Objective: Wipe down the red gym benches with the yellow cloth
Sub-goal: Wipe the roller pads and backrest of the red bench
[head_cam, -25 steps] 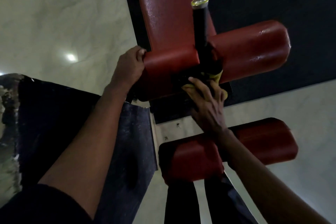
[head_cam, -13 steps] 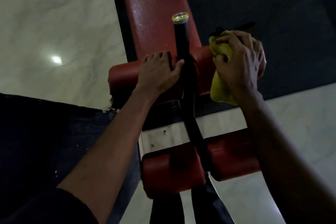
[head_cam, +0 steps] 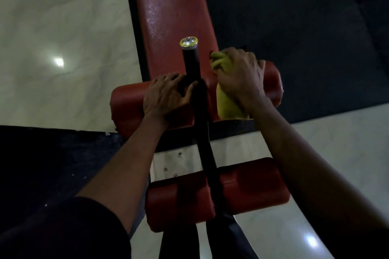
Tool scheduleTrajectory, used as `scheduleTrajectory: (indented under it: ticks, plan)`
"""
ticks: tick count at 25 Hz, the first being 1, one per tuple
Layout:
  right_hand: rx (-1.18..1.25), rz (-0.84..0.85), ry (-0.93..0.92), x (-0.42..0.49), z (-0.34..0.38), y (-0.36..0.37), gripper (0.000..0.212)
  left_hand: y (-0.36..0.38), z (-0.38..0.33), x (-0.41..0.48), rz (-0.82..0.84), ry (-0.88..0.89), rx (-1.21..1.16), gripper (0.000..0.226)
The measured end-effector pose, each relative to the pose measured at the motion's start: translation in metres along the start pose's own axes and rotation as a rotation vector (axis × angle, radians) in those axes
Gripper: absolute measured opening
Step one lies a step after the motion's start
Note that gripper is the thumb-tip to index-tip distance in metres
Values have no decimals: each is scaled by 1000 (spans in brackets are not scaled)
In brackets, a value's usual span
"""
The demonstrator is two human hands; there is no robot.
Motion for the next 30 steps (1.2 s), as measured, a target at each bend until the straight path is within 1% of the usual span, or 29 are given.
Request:
scheduleTrajectory:
  ticks: [1, 2, 3, 4, 6, 8, 9, 10, 12, 14, 15, 17, 20, 21, 23, 25, 27, 28, 29, 30]
  plan:
    - [0, 28, 92, 15, -5, 3, 36, -2, -1, -1, -8, 0, -1, 44]
    - [-9, 77, 141, 25, -5, 8, 36, -3, -2, -2, -8, -1, -7, 43]
    - [-33, 125, 139, 27, 0, 14, 38, -3, -2, -1, -4, -4, -15, 44]
    - [-52, 164, 98, 22, 7, 20, 39, -4, -2, 0, -5, -3, -22, 44]
    - [-35, 201, -68, -8, 23, 22, 40, -5, 0, -1, -27, -2, -18, 43]
    - [22, 172, -166, -29, 18, 5, 43, -4, 0, -3, -68, -9, 6, 41]
    - [37, 147, -163, -31, 7, -6, 44, -3, 1, -3, -80, -13, 15, 42]
    - [41, 106, -128, -26, -9, -17, 45, -2, 2, -3, -81, -16, 16, 43]
    - [58, 10, 2, -15, -36, -29, 44, 1, 5, -3, -71, -25, -3, 45]
    - [17, -53, 91, -4, -34, -20, 41, 1, 7, -5, -76, -37, -14, 44]
    - [-38, -55, 94, 0, -22, -10, 38, 1, 7, -5, -85, -37, -14, 43]
    - [-102, 16, 27, 5, 4, 11, 33, -1, 4, -7, -104, -45, -15, 41]
    - [-55, 163, -94, 5, 10, 5, 33, -5, 3, -6, -82, -72, -27, 43]
    - [-30, 188, -110, 1, 1, -4, 35, -5, 3, -8, -75, -96, -23, 44]
    - [13, 169, -102, -15, -23, -22, 40, -4, -2, -17, -75, -193, -15, 47]
    - [21, 93, -51, -28, -42, -33, 44, 4, -12, -24, -25, -334, -22, 55]
    - [-5, 22, -6, -25, -37, -27, 38, 10, -20, -27, 58, -441, -34, 68]
    - [-24, 22, 7, -17, -29, -17, 33, 12, -22, -28, 73, -455, -35, 74]
    - [-54, 61, -9, -6, -18, -6, 29, 12, -22, -27, 65, -452, -29, 77]
    - [-80, 138, -58, 5, -5, 4, 27, 12, -22, -26, 46, -448, -20, 78]
Point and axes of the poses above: each hand's wrist, its own x-axis towards the middle knuckle, its own y-axis out of the palm, z = x × y, the point moved 7 cm from there along x, towards the middle knuckle, and after that the axes turned 4 degrees about x, right-handed, at the moved point
